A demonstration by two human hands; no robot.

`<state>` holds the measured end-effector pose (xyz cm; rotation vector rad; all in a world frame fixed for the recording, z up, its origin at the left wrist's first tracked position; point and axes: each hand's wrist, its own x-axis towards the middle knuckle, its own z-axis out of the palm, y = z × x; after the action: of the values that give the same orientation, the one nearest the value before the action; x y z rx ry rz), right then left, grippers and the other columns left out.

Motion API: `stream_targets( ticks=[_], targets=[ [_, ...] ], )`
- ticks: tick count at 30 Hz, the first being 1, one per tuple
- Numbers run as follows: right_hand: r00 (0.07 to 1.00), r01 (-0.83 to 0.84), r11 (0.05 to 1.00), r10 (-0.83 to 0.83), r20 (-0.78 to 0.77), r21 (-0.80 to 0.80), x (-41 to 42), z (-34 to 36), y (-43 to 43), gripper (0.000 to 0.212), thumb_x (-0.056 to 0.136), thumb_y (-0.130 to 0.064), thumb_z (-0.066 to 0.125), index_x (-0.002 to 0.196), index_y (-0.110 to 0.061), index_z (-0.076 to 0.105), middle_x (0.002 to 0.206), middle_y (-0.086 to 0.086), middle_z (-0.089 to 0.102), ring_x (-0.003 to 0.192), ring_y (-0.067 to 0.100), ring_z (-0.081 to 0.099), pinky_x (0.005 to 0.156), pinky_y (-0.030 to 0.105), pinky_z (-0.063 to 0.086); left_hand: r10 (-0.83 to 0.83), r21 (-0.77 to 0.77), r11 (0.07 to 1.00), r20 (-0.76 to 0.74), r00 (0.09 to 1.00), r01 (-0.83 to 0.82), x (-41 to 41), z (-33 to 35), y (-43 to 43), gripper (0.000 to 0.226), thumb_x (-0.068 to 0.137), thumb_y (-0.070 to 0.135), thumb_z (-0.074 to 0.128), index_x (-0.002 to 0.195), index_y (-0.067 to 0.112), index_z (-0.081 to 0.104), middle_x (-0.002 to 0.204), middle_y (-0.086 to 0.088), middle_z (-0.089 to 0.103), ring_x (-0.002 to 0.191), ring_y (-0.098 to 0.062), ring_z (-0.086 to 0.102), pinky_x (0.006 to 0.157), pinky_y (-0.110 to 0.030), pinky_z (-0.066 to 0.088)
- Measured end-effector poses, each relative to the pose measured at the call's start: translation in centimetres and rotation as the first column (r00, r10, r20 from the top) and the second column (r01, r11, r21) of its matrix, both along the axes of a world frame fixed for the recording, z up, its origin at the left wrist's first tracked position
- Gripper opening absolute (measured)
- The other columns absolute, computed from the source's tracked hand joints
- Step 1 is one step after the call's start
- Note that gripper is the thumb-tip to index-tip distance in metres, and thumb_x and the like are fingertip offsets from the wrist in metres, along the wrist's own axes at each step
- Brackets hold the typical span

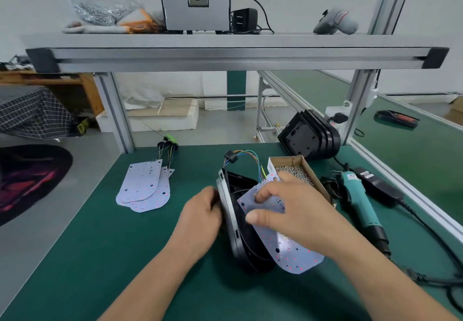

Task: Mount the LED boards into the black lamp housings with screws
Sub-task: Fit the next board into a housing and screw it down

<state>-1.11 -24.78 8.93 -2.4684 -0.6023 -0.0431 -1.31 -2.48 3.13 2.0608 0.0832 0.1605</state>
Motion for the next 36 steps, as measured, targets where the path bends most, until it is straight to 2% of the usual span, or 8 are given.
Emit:
stream_targets(
  ticks=[4,8,12,18,21,26,32,36],
  targets=[
    [0.979,0.129,0.951,-0.077,-0.188,0.281,2.2,-0.4,-1.6,0.01,0.093,-0.023,0.079,0.084,-0.027,0.077,0.081,-0.011,0.071,0.066,0.003,0.057,0.062,0.014,0.043,0.032,-0.462,0.886,-0.036,0.999,-0.045,0.5,-0.5,0.2,0.034,0.097,0.025,0.073,0.07,0.015,0.055,0.071,-0.007,0.062,0.069,-0.024,0.061,0.067,-0.037,0.062],
    [0.936,0.271,0.86,-0.13,-0.327,0.432,3.7,-0.7,-4.1,0.013,0.098,-0.021,0.074,0.088,-0.017,0.081,0.083,-0.003,0.076,0.078,0.015,0.065,0.075,0.025,0.05,0.078,-0.731,0.68,0.004,0.997,-0.05,0.7,0.1,1.3,0.03,0.095,0.028,0.077,0.07,0.021,0.061,0.076,-0.003,0.059,0.072,-0.012,0.058,0.072,-0.031,0.056],
    [0.954,0.215,0.886,-0.101,-0.282,0.412,2.6,-0.9,-2.7,0.059,0.079,-0.084,0.058,0.093,-0.031,0.079,0.114,-0.005,0.066,0.105,0.006,0.063,0.09,0.029,0.048,0.156,-0.751,0.659,0.083,0.984,-0.041,0.8,0.4,1.1,0.025,0.101,0.019,0.068,0.08,0.028,0.079,0.093,0.003,0.071,0.088,-0.011,0.066,0.06,-0.026,0.056],
    [0.992,0.129,0.986,-0.128,-0.016,0.103,0.7,-1.5,1.3,0.091,0.049,-0.109,0.052,0.109,-0.04,0.063,0.119,-0.027,0.037,0.112,-0.007,0.048,0.084,0.024,0.045,0.111,-0.723,0.686,0.222,0.969,0.087,0.0,-0.3,-0.4,0.022,0.1,0.026,0.069,0.12,0.028,0.078,0.129,0.004,0.071,0.113,-0.015,0.072,0.075,-0.034,0.062],
    [0.982,0.147,0.989,-0.149,0.114,0.026,1.1,-2.1,1.3,0.078,0.058,-0.1,0.061,0.108,-0.041,0.066,0.117,-0.023,0.039,0.108,0.0,0.049,0.082,0.029,0.049,0.009,-0.713,0.669,0.292,0.956,0.211,-0.5,-0.1,-0.7,0.03,0.099,0.032,0.068,0.126,0.023,0.075,0.143,0.002,0.066,0.125,-0.025,0.069,0.082,-0.038,0.063],
    [0.969,0.248,0.955,-0.248,-0.023,0.164,2.9,-2.4,-0.4,0.023,0.086,-0.044,0.079,0.071,-0.029,0.071,0.095,-0.005,0.055,0.088,0.008,0.058,0.076,0.028,0.044,-0.066,-0.697,0.653,0.337,0.939,0.296,-0.9,0.0,-1.2,0.049,0.093,0.037,0.07,0.139,0.019,0.068,0.154,0.009,0.057,0.133,-0.028,0.065,0.087,-0.044,0.063],
    [0.979,0.2,0.96,-0.187,-0.084,0.194,3.1,-3.0,-0.4,0.034,0.077,-0.067,0.081,0.081,-0.034,0.077,0.106,-0.008,0.058,0.099,0.0,0.059,0.084,0.025,0.046,-0.099,-0.705,0.601,0.403,0.91,0.378,-1.0,0.3,-0.9,0.028,0.102,0.03,0.066,0.118,0.007,0.07,0.163,0.016,0.045,0.141,-0.028,0.057,0.09,-0.051,0.062],
    [0.978,0.205,0.968,-0.207,-0.005,0.148,3.2,-3.1,0.3,0.02,0.083,-0.052,0.082,0.072,-0.041,0.07,0.1,-0.005,0.053,0.095,0.005,0.056,0.082,0.028,0.046,-0.089,-0.67,0.645,0.411,0.907,0.367,-1.3,0.8,-1.2,0.06,0.105,0.025,0.058,0.135,-0.023,0.04,0.165,0.014,0.043,0.145,-0.024,0.053,0.094,-0.054,0.061]
  ],
)
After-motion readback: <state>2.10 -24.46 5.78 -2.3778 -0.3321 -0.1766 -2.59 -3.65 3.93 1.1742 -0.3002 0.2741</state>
